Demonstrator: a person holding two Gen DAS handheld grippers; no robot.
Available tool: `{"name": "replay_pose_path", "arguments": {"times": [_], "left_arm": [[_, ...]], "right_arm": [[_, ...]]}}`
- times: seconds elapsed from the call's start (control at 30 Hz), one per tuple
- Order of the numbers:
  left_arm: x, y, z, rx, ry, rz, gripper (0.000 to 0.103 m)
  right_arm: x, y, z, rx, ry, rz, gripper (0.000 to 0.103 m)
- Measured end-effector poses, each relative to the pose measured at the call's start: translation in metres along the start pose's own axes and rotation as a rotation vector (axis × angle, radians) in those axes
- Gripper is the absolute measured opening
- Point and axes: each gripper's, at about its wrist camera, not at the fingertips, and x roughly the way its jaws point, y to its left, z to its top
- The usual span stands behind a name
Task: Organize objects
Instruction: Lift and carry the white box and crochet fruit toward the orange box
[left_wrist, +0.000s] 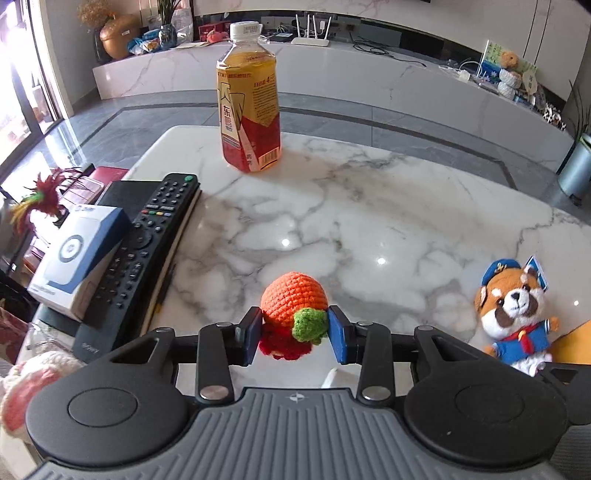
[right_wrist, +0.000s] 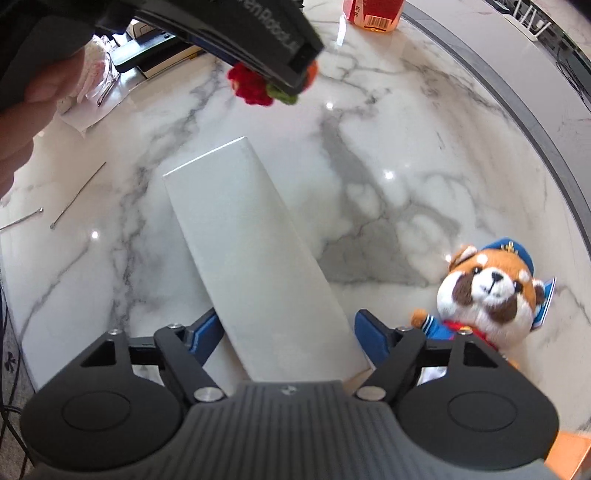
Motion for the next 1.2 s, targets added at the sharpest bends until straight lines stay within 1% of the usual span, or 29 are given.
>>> {"name": "replay_pose_path", "arguments": {"times": [0.03, 0.07, 0.1, 0.17, 0.23, 0.3, 0.4, 0.47, 0.53, 0.63, 0.7, 0.77, 0.87, 0.93, 1.03, 1.07, 1.1, 1.2], "left_arm": [[-0.007, 0.001, -0.003, 0.009, -0.008, 0.005, 0.044], [-0.014, 0.002, -0.006, 0.010, -0.016, 0.005, 0.044], [-0.023, 0.002, -0.010, 0.008, -0.037, 0.008, 0.044], [-0.043, 0.004, -0.021, -0.006, -0.098, -0.004, 0.044], [-0.055, 0.006, -0.033, -0.033, -0.108, -0.019, 0.044], [-0.063, 0.005, -0.050, -0.050, -0.094, -0.023, 0.044], [-0.069, 0.001, -0.079, -0.043, -0.057, -0.006, 0.044], [-0.070, -0.001, -0.097, -0.057, -0.010, -0.006, 0.044], [-0.072, -0.002, -0.111, -0.076, 0.033, -0.016, 0.044], [-0.080, -0.006, -0.123, -0.090, 0.042, -0.020, 0.044], [-0.084, -0.007, -0.131, -0.105, 0.046, -0.038, 0.044], [-0.084, -0.007, -0.139, -0.143, 0.058, -0.057, 0.044], [-0.076, -0.012, -0.145, -0.112, 0.101, -0.042, 0.044], [-0.074, -0.012, -0.145, -0.107, 0.103, -0.029, 0.044], [-0.073, -0.010, -0.144, -0.121, 0.106, -0.040, 0.044], [-0.072, -0.010, -0.144, -0.120, 0.109, -0.037, 0.044], [-0.071, -0.011, -0.145, -0.117, 0.112, -0.035, 0.044], [-0.070, -0.011, -0.145, -0.114, 0.114, -0.034, 0.044]], "right_arm": [[-0.004, 0.013, -0.013, 0.020, -0.003, -0.006, 0.072], [-0.002, 0.016, -0.012, 0.031, -0.005, -0.014, 0.070], [-0.005, 0.022, -0.018, 0.046, -0.008, -0.022, 0.068], [-0.007, 0.029, -0.027, 0.117, -0.014, -0.048, 0.068], [-0.011, 0.043, -0.040, 0.157, -0.041, -0.072, 0.068], [-0.015, 0.054, -0.054, 0.189, -0.058, -0.079, 0.068], [-0.018, 0.067, -0.073, 0.218, -0.082, -0.096, 0.068], [-0.023, 0.074, -0.087, 0.253, -0.091, -0.099, 0.068], [-0.026, 0.077, -0.100, 0.314, -0.100, -0.101, 0.068], [-0.031, 0.079, -0.120, 0.400, -0.127, -0.104, 0.068], [-0.033, 0.082, -0.129, 0.413, -0.136, -0.118, 0.068], [-0.034, 0.085, -0.134, 0.428, -0.144, -0.127, 0.068], [-0.032, 0.087, -0.135, 0.441, -0.148, -0.134, 0.069], [-0.031, 0.088, -0.133, 0.444, -0.148, -0.139, 0.069], [-0.029, 0.085, -0.132, 0.450, -0.145, -0.119, 0.069], [-0.029, 0.083, -0.131, 0.455, -0.144, -0.116, 0.072], [-0.029, 0.082, -0.131, 0.455, -0.145, -0.115, 0.078], [-0.028, 0.080, -0.124, 0.422, -0.155, -0.107, 0.080]]}}
